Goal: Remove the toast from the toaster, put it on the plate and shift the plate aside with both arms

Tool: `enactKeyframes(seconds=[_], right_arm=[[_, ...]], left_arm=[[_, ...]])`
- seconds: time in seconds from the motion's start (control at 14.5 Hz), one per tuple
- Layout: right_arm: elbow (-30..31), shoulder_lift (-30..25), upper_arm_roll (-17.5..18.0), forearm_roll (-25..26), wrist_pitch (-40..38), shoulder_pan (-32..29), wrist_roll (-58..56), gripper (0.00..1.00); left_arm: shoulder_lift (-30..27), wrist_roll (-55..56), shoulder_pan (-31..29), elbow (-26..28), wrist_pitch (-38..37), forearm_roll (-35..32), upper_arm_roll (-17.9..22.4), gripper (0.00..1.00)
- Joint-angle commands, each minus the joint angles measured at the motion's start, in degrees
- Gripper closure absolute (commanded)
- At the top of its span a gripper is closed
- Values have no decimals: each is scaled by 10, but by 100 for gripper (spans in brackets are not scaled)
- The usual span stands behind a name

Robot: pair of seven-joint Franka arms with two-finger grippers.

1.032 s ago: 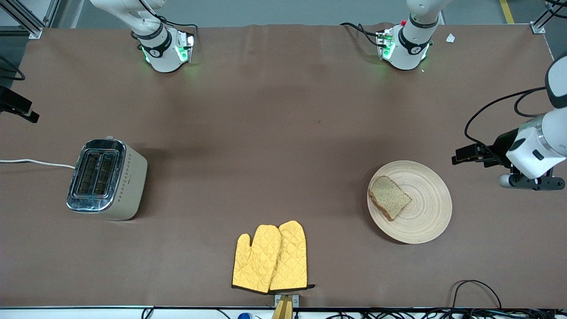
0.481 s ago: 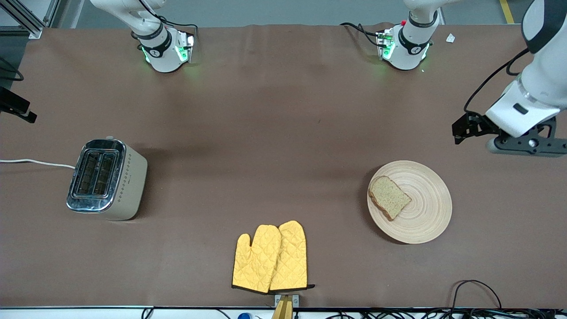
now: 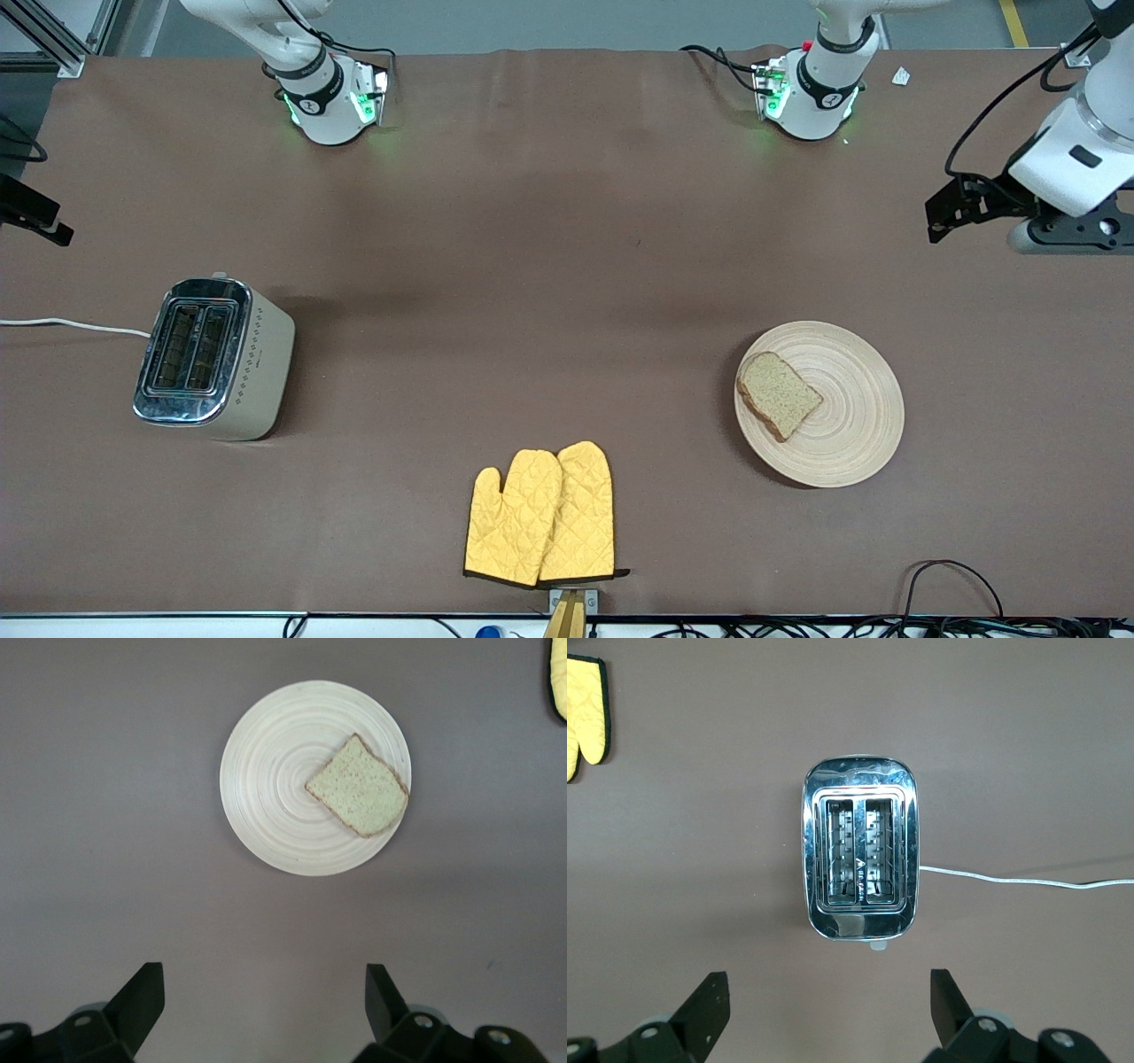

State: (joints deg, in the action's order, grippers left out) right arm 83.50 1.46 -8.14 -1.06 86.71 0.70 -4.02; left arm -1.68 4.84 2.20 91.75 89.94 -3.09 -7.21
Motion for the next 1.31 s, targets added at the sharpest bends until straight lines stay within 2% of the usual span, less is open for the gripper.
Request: enactKeyframes(seconds=[0.0,0.28,0.69,1.24], right_arm=[[-4,-1,4,8,-6,-5,7,0],[-4,-1,4,8,-6,-5,7,0],[-4,-1,4,7,-6,-10,7,0],[-4,-1,3,7,-6,-10,7,0]], left_arm=[[-53,8,37,61,2,7,26,0],[-56,7,29,55,-23,29,26,0],[-27,1,25,7,-31,19,26,0],[-23,8,17,2,-32,19,27,0]])
